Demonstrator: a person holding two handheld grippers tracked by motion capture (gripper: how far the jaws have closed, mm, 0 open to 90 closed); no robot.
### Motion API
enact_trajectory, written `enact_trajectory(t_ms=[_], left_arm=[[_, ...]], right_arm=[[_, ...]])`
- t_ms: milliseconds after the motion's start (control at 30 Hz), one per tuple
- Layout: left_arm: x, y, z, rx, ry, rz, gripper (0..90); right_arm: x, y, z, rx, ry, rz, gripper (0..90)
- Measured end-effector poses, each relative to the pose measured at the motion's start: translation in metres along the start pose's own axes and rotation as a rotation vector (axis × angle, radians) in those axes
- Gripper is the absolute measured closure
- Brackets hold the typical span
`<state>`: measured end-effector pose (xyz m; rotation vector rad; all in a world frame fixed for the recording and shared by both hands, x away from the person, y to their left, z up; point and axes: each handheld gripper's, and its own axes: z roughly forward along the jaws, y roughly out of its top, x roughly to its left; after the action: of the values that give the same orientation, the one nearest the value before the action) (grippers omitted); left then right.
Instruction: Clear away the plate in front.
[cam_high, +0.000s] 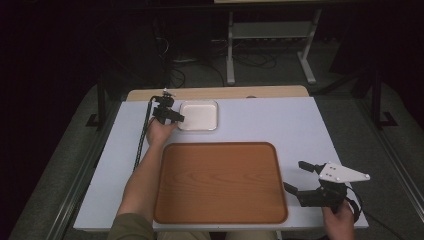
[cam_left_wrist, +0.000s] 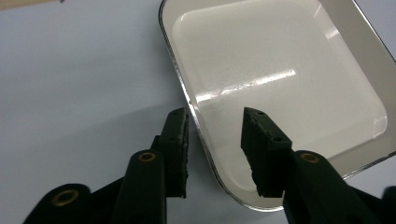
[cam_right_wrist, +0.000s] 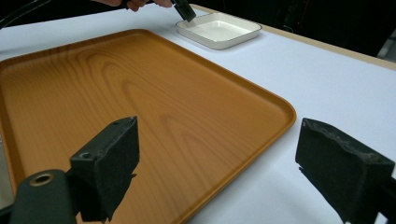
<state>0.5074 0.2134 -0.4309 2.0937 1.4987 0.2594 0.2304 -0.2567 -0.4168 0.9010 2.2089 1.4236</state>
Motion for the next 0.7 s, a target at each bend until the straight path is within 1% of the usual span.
enact_trajectory(t_ms=[33,100,167,233,300,333,433,500,567,600,633,700], left_arm=[[0.0,0.0,0.002,0.004,-0.005,-0.002,65.1],[0.004,-0.002,0.005,0.015,-0.02,-0.027,65.2],[0.008,-0.003,0.008,0.027,-0.035,-0.057,67.4],[0.01,-0.003,0.009,0.029,-0.046,-0.067,70.1],[0.009,-0.003,0.011,0.027,-0.044,-0.068,72.5],[0.009,-0.004,0.011,0.025,-0.045,-0.074,75.2],[0.009,-0.003,0.011,0.026,-0.039,-0.1,76.9],[0.01,-0.004,0.01,0.019,-0.033,-0.122,80.3],[0.014,-0.005,0.011,0.013,-0.059,-0.169,82.9],[0.015,-0.005,0.011,0.008,-0.063,-0.186,83.9],[0.015,-0.006,0.011,-0.001,-0.063,-0.195,84.5],[0.015,-0.007,0.011,-0.021,-0.07,-0.197,85.2]], right_arm=[[0.0,0.0,0.0,0.001,0.001,0.0,12.5],[0.0,0.0,0.0,0.003,0.003,-0.001,12.5],[0.0,0.0,0.001,0.007,0.005,-0.002,12.5],[0.0,0.0,0.001,0.009,0.005,-0.003,12.5],[0.0,0.0,0.001,0.011,0.006,-0.005,12.5],[0.0,0.0,0.001,0.014,0.006,-0.005,12.5],[0.0,0.0,0.002,0.022,0.005,-0.003,12.6],[0.0,0.0,0.002,0.024,0.006,-0.004,12.6],[0.0,0.0,0.002,0.023,0.004,-0.005,12.5],[0.0,0.0,0.003,0.023,0.005,-0.005,12.5],[0.0,0.0,0.003,0.023,0.005,-0.004,12.6],[0.0,0.0,0.002,0.024,0.006,-0.003,12.6]])
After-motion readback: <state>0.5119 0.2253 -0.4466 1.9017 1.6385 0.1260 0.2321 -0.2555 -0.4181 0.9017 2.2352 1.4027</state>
